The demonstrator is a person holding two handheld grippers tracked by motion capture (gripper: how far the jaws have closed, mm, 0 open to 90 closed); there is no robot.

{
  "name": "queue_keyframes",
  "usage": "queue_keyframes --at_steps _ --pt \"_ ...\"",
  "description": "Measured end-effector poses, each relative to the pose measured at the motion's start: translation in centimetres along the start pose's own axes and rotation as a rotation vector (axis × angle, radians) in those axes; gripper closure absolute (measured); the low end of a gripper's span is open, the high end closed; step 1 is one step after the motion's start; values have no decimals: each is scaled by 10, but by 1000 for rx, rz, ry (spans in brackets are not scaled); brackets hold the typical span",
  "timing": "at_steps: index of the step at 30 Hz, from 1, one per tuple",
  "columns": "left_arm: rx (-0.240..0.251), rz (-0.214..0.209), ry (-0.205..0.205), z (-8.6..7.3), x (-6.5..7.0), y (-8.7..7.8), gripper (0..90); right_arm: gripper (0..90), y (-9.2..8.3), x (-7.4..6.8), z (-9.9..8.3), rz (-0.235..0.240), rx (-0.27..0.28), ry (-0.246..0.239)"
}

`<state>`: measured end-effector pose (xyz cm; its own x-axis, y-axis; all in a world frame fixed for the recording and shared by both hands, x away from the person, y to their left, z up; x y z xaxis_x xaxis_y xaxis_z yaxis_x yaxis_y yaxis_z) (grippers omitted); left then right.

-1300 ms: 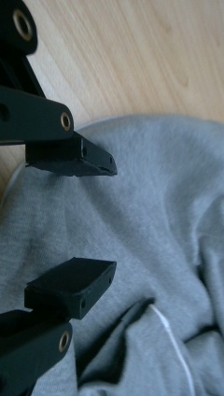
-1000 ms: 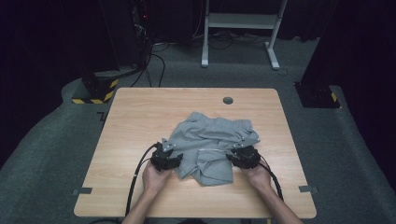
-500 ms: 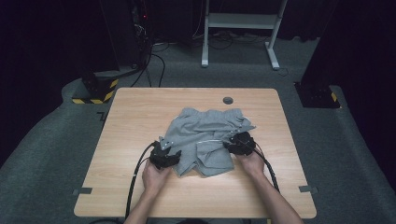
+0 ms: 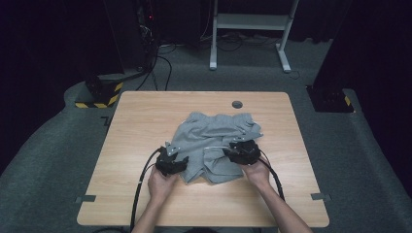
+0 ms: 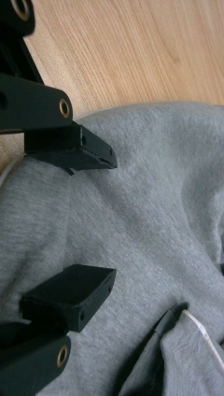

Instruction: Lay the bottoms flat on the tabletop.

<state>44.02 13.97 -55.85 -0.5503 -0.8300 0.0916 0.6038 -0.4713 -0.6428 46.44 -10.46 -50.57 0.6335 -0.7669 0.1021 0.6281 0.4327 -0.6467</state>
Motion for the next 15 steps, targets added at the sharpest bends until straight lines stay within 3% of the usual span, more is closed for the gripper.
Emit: queue_keyframes --at_steps 4,15 --pt "-1 1 1 0 0 0 407 574 17 -10 0 31 -29 11" --pt "-1 1 1 0 0 0 406 607 44 -15 -2 27 -75 47"
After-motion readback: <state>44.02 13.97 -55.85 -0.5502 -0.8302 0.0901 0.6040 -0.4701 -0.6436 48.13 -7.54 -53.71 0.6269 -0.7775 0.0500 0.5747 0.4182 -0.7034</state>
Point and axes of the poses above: each handheld gripper's, and its own axes: y roughly forward along the jaws, z roughly out of its top, x roughly to its right, the point moved 5 cm from there along y, roughly forward along the jaws, and after that the axes turned 10 degrees about -z, right-handed, at the moved point
